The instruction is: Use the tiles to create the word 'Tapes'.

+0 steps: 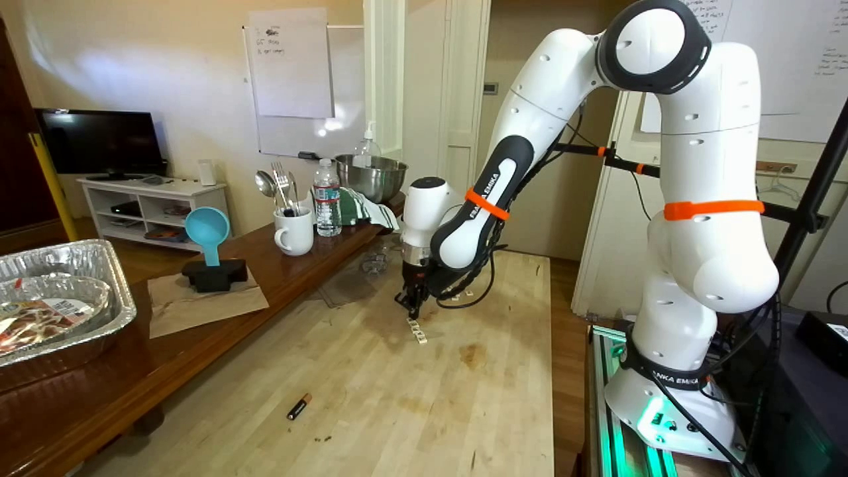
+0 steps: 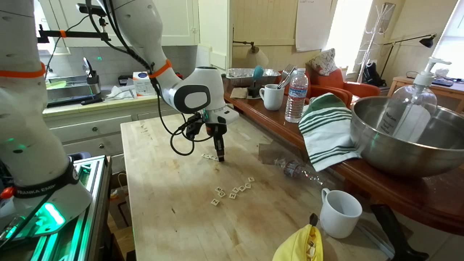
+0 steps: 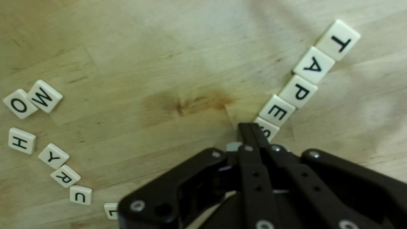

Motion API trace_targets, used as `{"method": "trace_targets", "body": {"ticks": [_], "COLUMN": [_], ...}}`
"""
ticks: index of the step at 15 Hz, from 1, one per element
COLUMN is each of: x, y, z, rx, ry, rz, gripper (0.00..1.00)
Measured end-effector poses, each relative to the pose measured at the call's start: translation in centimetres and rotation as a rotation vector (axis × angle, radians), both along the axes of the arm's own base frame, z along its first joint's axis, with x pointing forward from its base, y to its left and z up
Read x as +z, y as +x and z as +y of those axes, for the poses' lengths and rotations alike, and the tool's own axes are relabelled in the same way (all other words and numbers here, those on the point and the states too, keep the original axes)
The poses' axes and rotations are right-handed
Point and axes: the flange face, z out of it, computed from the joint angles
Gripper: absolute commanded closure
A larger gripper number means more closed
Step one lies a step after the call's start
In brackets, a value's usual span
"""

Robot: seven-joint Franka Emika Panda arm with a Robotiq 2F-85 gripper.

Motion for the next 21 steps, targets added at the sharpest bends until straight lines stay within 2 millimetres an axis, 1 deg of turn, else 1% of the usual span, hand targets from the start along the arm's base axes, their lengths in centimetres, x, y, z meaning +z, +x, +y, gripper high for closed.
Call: {"method": "trace_targets", "body": {"ticks": [11, 17, 21], "x": [0.3, 2.0, 3.2], "y": [0.1, 0.4, 0.3], "z": [0.0, 0.1, 0.7], "rx": [0.000, 0.005, 0.078], "ry": [0.001, 0.005, 0.004], "rz": [-0.006, -0.040, -0.053], "gripper": [1.00, 1.00, 1.00]}}
